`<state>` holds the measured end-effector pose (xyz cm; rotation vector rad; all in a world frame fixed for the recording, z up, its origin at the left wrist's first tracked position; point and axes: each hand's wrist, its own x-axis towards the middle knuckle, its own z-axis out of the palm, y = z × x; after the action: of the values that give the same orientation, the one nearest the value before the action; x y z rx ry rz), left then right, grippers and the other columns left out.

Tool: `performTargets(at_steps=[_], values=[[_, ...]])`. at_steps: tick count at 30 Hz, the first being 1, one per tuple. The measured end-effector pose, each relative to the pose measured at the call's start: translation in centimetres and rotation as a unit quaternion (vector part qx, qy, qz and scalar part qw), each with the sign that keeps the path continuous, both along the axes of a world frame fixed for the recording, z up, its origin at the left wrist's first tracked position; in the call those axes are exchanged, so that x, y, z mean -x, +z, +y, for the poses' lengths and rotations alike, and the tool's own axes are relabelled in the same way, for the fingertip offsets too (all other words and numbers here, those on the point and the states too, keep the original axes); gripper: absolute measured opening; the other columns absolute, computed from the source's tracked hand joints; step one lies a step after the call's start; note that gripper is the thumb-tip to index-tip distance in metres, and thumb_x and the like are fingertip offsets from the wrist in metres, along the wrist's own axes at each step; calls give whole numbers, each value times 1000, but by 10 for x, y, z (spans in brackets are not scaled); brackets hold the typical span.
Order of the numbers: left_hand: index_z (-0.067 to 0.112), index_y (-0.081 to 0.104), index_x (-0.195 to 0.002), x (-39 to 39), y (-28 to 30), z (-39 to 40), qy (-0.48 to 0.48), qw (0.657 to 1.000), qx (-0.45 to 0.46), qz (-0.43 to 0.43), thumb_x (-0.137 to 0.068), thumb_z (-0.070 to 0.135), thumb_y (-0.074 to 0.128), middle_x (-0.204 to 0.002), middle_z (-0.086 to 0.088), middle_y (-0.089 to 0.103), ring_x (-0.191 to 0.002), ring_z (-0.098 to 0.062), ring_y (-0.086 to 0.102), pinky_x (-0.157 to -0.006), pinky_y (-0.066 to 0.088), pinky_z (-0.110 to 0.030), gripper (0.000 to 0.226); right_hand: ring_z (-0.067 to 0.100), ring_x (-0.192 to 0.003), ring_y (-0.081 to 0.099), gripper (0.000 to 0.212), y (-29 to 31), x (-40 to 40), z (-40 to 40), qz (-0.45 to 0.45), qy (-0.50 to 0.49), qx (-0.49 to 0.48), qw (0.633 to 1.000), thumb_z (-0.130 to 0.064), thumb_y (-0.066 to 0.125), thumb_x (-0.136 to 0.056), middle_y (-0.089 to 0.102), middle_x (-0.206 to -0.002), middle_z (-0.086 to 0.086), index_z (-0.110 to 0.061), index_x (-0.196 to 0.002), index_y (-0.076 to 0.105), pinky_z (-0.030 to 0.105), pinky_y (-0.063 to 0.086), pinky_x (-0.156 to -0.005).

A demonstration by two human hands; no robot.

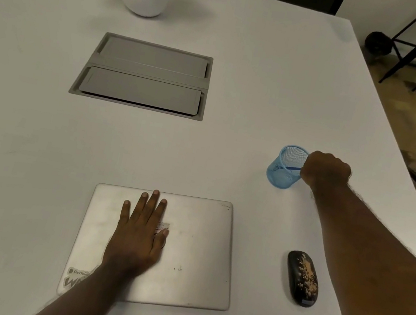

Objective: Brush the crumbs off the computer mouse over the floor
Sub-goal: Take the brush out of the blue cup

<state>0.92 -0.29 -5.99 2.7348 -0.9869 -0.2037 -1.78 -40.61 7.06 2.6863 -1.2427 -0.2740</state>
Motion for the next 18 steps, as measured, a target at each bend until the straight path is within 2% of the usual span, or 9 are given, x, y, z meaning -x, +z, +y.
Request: performTargets(at_steps=[5, 11, 15, 18], values=[[20, 19, -153, 1, 2, 0, 3, 1000, 0, 6, -94, 39, 34, -164, -1, 7, -151, -20, 4, -120, 10, -52, 64, 32, -93, 69, 18, 0, -2, 2, 5, 19, 16, 1000, -14, 64, -85, 71, -101, 11, -8, -102, 67, 30, 36, -70], [18, 22, -152, 2, 8, 0, -1, 1000, 3, 10, -94, 38, 35, -163, -3, 10, -150, -22, 8, -120, 10, -54, 64, 36, -90, 67, 16, 10, 8, 2, -35, 40, 25, 998, -9, 61, -85, 70, -99, 16, -4, -100, 66, 31, 36, -70], [14, 26, -151, 2, 16, -1, -3, 1000, -7, 16, -93, 39, 31, -162, -6, 13, -149, -26, 11, -119, 11, -56, 63, 40, -83, 65, 16, 28, 35, -4, -134, 50, 50, 988, -13, 53, -92, 69, -94, 17, -7, -100, 65, 32, 37, -66], [12, 28, -151, 4, 22, -2, -4, 1000, -14, 26, -91, 40, 26, -162, -9, 15, -149, -29, 12, -119, 9, -56, 65, 32, -85, 66, 13, 38, 74, -12, -226, -4, -54, 973, -21, 53, -94, 71, -95, 6, -18, -100, 65, 31, 46, -68]])
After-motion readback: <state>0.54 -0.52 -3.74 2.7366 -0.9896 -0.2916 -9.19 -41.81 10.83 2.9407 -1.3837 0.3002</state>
